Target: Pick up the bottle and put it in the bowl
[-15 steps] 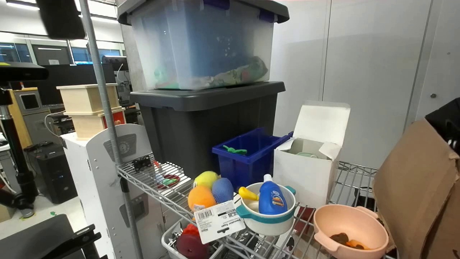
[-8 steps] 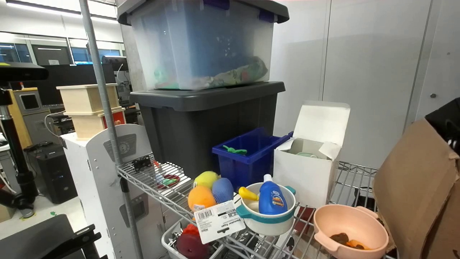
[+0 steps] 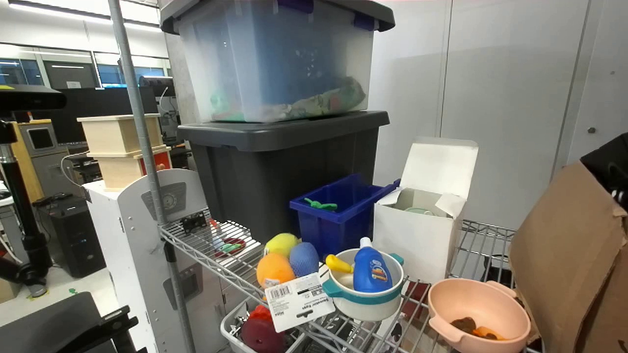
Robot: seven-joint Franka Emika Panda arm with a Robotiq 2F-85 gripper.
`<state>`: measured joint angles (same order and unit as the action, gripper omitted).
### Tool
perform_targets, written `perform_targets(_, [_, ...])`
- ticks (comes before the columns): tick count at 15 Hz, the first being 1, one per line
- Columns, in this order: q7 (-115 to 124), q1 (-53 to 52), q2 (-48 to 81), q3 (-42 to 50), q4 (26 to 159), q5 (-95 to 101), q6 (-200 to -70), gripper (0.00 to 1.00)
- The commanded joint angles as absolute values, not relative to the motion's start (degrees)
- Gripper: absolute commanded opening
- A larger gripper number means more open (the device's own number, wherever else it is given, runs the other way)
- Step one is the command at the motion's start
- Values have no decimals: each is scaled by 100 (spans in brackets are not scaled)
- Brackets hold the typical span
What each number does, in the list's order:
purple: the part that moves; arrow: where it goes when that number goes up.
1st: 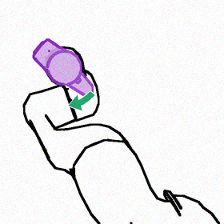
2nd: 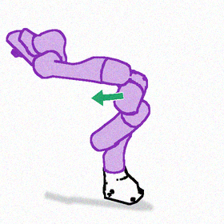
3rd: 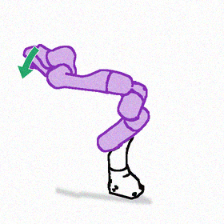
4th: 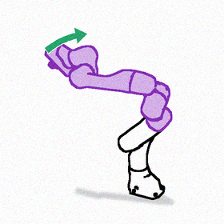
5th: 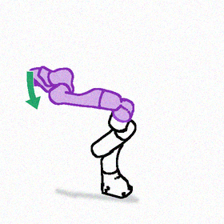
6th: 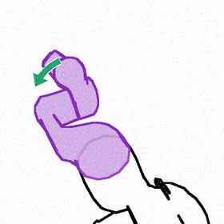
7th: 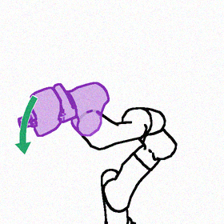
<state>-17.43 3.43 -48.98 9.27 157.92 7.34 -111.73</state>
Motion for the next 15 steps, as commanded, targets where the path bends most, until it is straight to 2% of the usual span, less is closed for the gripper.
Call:
perform_targets(1, [-1870, 126, -5272, 944, 15779, 531, -10770, 100])
perform_targets(5, [-1803, 25, -5400, 951, 15647, 412, -10454, 100])
perform_targets(15, [-1760, 71, -5333, 927, 15717, 526, -10628, 100])
